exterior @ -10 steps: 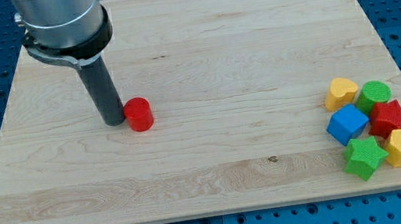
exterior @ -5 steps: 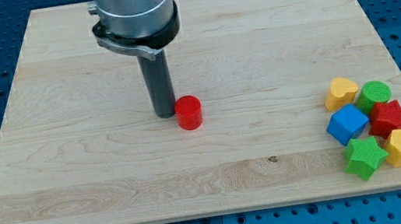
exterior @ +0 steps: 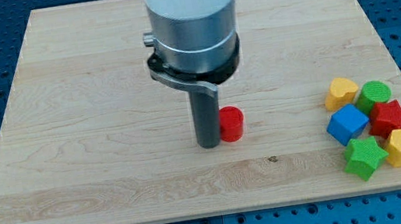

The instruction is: Slide the red circle towards yellow heart

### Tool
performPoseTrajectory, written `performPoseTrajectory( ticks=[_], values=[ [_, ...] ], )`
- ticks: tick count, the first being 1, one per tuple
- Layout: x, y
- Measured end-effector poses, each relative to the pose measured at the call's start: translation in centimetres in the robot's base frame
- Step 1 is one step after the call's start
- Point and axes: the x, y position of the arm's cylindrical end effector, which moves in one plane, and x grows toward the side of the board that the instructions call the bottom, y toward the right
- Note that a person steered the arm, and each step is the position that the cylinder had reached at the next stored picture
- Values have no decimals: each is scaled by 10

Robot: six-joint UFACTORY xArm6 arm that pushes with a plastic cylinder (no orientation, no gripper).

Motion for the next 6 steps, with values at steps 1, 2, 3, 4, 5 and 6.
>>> performPoseTrajectory(
  ticks=[1, 2, 3, 4, 5, 6],
  values=[
    [1, 24],
    [0, 38],
    [-11, 41],
    [-26, 41],
    [-42, 41],
    [-54, 41]
  ],
)
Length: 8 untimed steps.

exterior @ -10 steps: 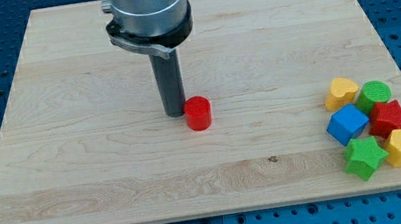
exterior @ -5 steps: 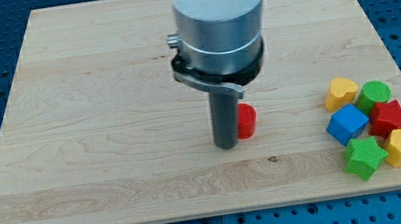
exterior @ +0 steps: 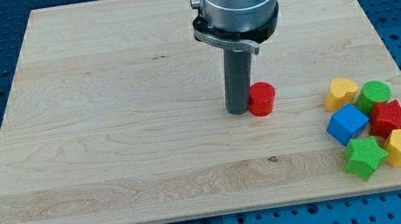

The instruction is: Slide the red circle towards yellow heart

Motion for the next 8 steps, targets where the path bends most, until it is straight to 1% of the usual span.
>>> performPoseTrajectory(
  ticks=[1, 8],
  values=[
    [-1, 1],
    [-10, 65]
  ],
)
